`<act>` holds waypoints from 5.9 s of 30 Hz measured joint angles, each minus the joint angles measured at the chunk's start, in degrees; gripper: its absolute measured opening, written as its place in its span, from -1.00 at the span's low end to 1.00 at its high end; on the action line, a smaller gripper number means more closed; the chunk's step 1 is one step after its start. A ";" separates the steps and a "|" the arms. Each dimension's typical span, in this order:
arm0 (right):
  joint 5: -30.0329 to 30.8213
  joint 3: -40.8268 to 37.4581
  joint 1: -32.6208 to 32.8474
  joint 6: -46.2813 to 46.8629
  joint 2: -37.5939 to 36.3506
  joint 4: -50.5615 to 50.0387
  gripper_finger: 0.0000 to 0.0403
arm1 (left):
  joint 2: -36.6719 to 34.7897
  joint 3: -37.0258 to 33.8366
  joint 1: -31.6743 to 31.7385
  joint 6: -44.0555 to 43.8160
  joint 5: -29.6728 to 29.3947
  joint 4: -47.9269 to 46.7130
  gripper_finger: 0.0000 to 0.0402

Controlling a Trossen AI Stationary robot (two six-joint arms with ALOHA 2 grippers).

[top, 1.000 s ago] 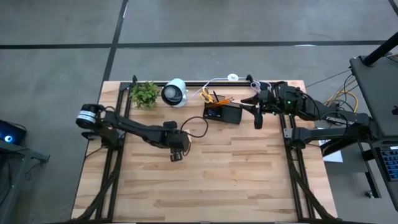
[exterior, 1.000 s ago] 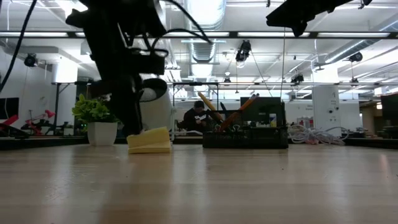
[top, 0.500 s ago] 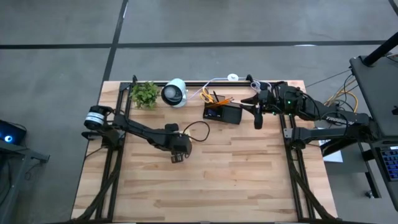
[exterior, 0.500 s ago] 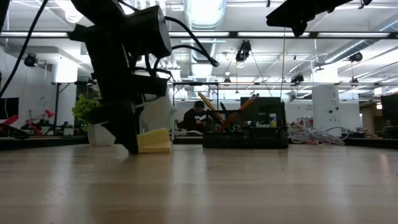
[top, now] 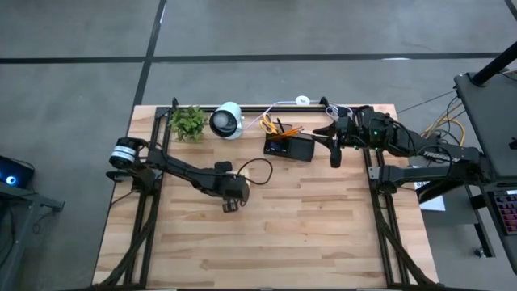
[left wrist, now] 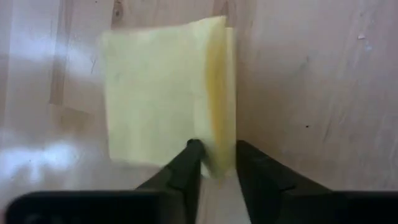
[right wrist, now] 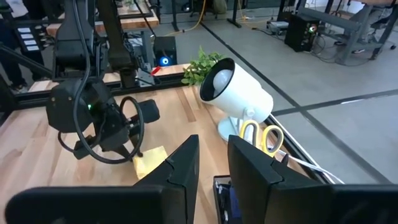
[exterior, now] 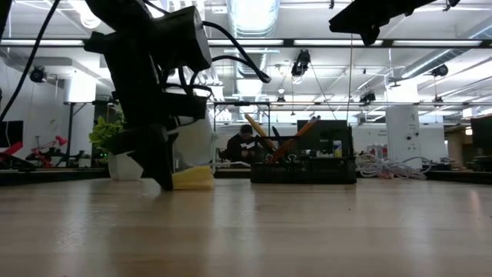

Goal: Pick and place office supplies into organizer
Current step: Put the notepad into the desk organizer

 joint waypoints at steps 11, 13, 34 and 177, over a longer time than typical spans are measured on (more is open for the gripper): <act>0.00 0.00 0.00 0.97 0.00 0.04 -0.65 | -0.06 -0.11 0.11 0.12 0.33 -0.26 -0.99; 0.00 0.00 0.00 0.97 0.00 0.04 -0.66 | -0.17 -0.11 0.15 0.13 0.28 -0.55 -1.00; 0.04 0.02 -0.02 1.10 0.02 0.12 -0.66 | -7.18 1.77 0.13 0.64 0.33 -2.19 -1.00; 1.60 0.04 -0.02 1.72 0.01 0.07 -0.72 | -8.55 6.28 1.60 12.87 2.84 6.63 -1.00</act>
